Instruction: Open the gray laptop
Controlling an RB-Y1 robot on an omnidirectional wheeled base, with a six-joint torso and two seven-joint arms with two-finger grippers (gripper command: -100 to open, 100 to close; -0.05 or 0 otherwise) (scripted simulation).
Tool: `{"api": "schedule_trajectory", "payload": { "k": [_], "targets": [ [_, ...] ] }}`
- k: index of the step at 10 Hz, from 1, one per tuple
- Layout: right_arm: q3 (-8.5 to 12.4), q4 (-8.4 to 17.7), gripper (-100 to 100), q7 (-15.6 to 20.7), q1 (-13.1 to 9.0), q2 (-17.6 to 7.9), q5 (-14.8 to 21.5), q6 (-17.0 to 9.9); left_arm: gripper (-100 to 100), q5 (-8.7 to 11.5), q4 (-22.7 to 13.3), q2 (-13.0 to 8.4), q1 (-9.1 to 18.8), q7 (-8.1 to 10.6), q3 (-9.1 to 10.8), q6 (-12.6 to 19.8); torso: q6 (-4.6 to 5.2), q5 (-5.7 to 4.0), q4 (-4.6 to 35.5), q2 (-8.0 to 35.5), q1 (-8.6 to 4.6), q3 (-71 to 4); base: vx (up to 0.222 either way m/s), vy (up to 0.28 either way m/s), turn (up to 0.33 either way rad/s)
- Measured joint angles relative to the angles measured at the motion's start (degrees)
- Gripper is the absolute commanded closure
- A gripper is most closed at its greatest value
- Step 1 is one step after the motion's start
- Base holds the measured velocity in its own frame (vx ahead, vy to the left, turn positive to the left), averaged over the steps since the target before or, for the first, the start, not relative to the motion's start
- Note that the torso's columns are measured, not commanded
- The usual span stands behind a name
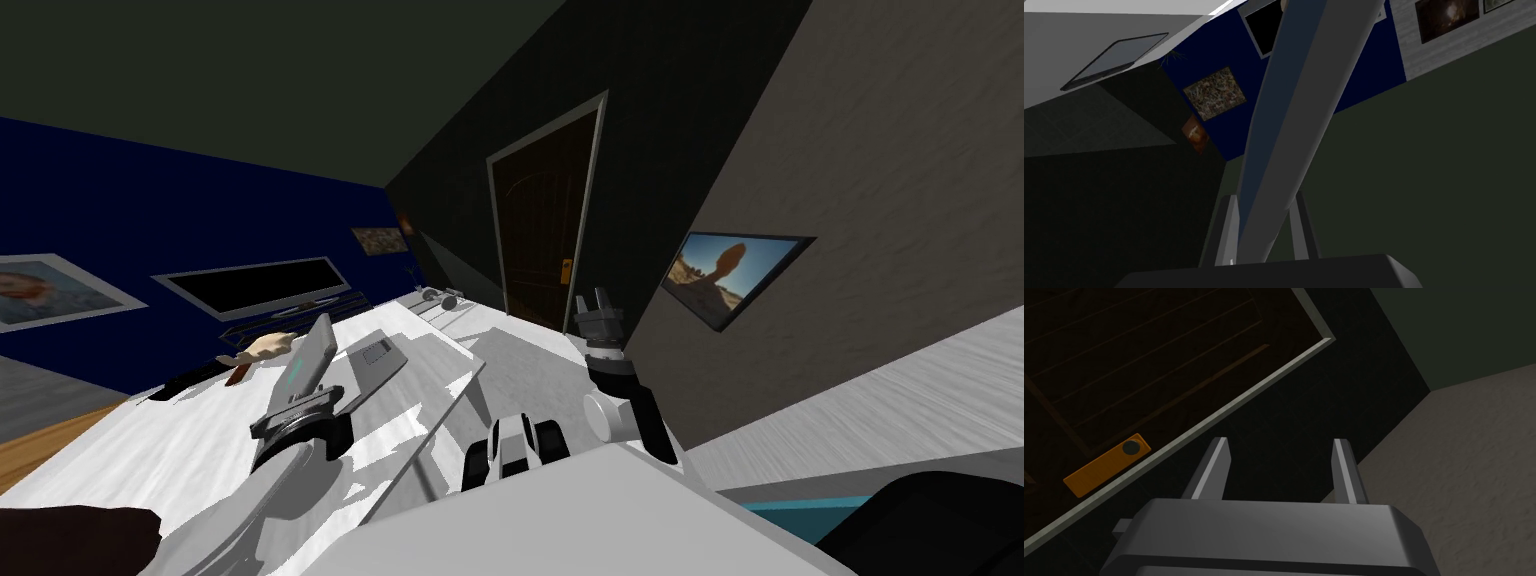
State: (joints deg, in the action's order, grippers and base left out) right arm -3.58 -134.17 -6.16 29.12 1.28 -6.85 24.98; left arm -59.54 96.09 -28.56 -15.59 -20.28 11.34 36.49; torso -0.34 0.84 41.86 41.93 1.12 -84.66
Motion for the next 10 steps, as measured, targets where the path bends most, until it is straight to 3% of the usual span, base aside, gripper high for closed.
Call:
{"api": "schedule_trajectory", "payload": {
  "k": [2, 3, 4, 6, 10],
  "targets": [
    [0.0, 0.0, 0, 0.0, 0.0, 0.0, 0.0, 0.0, 100, -3.1, -0.1, 1.1, -0.9, -0.43, -1.03, 0.7, -0.05, -0.05, 0.1, 0.1, -0.08, 0.1, 0.046, 0.009, -0.043],
    [0.0, 0.0, 0, 0.0, 0.0, 0.0, 0.0, 0.0, -100, -5.9, -1.6, 2.1, -0.6, -0.12, -1.85, 1.0, 0.01, 0.05, 0.0, 0.1, -0.02, 0.1, 0.028, -0.04, 0.021],
    [0.0, 0.0, 0, 0.0, 0.0, 0.0, 0.0, 0.0, -100, -5.1, -1.5, 1.7, -0.7, -0.68, -1.6, 0.8, 0.16, -0.37, 0.2, 0.2, -0.43, 0.1, 0.018, -0.07, 0.076],
    [0.0, 0.0, 0, 0.0, 0.0, 0.0, 0.0, 0.0, -100, -1.6, -0.9, -0.3, -0.6, -3.24, -0.26, -0.2, 0.3, -0.95, 0.5, 0.5, -1.32, 0.2, 0.007, -0.061, 0.038],
    [0.0, 0.0, 0, 0.0, 0.0, 0.0, 0.0, 0.0, -100, 5.2, 0.0, -3.5, -0.1, -7.89, 1.77, -1.4, 0.37, -0.95, 0.5, 0.4, -1.29, 0.1, 0.012, -0.069, 0.052]
  ]
}}
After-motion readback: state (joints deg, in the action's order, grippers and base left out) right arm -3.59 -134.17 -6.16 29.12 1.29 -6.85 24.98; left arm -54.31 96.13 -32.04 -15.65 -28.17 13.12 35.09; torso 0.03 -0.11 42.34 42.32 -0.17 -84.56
